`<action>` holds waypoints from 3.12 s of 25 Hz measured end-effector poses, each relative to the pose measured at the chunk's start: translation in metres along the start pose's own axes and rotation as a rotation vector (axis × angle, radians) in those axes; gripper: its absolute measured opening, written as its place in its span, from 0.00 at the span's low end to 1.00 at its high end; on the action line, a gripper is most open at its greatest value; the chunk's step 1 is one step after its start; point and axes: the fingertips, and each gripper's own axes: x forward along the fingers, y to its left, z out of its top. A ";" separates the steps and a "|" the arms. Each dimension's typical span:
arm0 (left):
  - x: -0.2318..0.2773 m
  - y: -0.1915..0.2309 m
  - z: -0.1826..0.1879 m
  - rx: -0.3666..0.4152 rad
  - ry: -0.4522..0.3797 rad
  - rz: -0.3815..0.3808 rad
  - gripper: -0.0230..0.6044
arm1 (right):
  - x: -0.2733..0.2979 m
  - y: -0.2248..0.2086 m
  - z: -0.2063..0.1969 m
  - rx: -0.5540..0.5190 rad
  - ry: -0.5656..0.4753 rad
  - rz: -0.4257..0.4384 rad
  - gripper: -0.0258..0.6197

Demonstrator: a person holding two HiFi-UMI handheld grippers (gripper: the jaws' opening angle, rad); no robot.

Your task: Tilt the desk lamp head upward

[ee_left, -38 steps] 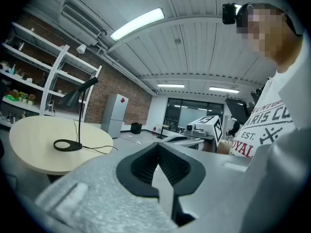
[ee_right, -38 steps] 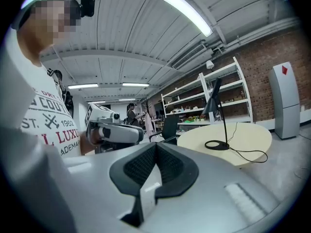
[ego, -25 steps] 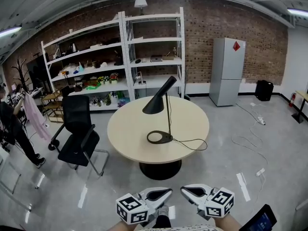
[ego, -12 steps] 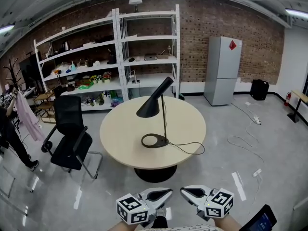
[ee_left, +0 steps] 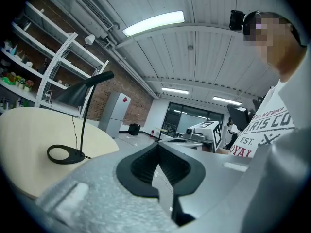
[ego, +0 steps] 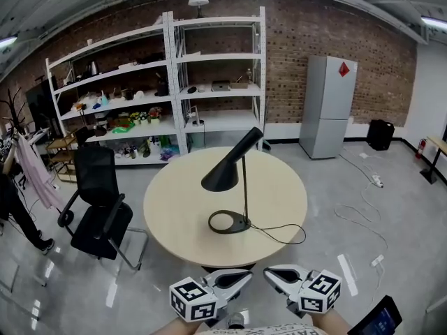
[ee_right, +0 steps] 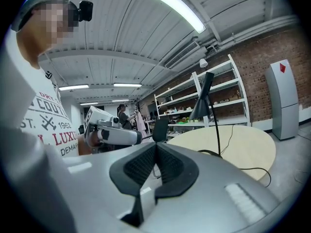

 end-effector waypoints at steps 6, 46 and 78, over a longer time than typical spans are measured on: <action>0.007 0.050 0.026 -0.007 -0.024 0.003 0.04 | 0.038 -0.036 0.017 -0.001 0.010 0.000 0.05; 0.013 0.264 0.100 -0.140 -0.159 0.068 0.04 | 0.175 -0.231 0.041 -0.027 0.017 -0.131 0.05; 0.001 0.338 0.079 -0.557 -0.362 0.011 0.25 | 0.220 -0.285 0.005 -0.213 0.067 -0.190 0.11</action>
